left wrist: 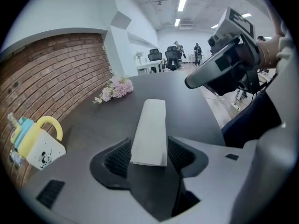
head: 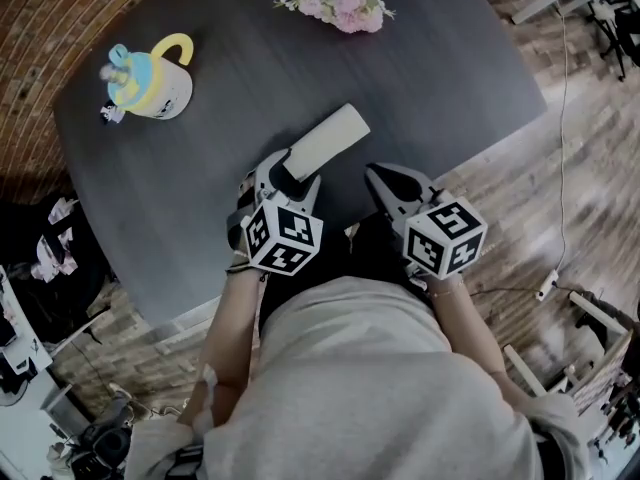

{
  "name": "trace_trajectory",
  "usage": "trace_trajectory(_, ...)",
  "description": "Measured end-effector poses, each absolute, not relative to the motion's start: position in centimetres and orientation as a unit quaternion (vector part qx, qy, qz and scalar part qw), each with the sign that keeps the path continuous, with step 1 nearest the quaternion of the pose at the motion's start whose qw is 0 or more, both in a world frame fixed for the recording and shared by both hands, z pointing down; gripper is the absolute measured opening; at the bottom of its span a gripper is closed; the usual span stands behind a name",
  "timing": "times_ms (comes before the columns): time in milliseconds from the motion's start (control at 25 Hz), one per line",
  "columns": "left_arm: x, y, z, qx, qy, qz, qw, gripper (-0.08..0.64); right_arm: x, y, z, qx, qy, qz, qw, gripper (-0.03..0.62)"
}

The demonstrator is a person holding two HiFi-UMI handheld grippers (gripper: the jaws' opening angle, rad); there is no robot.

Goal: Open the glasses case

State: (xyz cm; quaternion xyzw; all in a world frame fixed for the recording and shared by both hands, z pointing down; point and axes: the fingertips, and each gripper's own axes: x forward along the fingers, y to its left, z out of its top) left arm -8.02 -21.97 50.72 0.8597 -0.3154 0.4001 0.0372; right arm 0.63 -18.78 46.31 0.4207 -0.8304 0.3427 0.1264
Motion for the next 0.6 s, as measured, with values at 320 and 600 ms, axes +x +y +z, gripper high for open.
trace_trajectory(320,-7.5,-22.3,51.6,0.861,-0.293,0.415,0.022,0.244,0.8,-19.1,47.0,0.426,-0.824,0.351,0.127,0.008)
trace_trajectory(600,-7.8,-22.7,51.4,0.863,-0.291,0.413,0.021,0.224,0.2,-19.8,47.0,0.420,-0.828,0.348,0.127,0.008)
